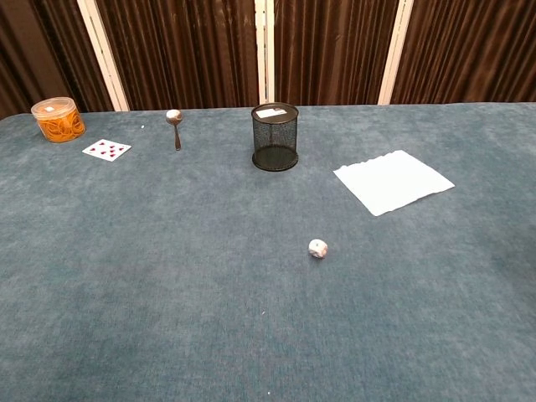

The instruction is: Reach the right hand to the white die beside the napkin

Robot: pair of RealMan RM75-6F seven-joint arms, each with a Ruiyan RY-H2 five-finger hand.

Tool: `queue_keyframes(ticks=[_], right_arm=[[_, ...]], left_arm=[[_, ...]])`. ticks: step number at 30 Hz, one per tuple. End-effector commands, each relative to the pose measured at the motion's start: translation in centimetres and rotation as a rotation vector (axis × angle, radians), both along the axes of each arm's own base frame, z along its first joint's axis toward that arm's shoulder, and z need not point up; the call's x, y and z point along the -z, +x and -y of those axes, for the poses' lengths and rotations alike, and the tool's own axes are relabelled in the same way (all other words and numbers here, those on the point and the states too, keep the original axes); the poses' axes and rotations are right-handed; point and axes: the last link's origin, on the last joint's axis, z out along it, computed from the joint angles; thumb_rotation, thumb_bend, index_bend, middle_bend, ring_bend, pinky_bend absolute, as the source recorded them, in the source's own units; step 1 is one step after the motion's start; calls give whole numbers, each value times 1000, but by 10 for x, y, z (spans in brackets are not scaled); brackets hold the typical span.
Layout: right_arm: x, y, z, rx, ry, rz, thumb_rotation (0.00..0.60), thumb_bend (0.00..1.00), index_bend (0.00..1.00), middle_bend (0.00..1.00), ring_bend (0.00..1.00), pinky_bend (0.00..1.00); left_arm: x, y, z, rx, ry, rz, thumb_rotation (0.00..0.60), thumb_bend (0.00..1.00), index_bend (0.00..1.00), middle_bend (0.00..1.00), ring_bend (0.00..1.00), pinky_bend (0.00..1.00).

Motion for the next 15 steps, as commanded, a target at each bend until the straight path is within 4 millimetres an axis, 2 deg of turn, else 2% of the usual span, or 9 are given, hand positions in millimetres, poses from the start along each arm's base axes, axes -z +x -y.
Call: queue_keyframes(ticks=[1, 6, 15], right_arm=[[-13, -24, -19, 26, -2, -27, 600, 298, 253, 8, 0, 0], [-22, -34, -27, 36, -17, -54, 600, 248, 164, 0, 0, 0], [-26, -30, -27, 6, -39, -49, 600, 244, 142, 0, 0, 0]], left_arm=[[2, 0, 0, 2, -4, -6, 600, 2, 0, 0, 0, 0], [5, 1, 0, 9, -15, -18, 600, 2, 0, 0, 0, 0], [5, -2, 2, 10, -12, -26, 600, 2, 0, 0, 0, 0]])
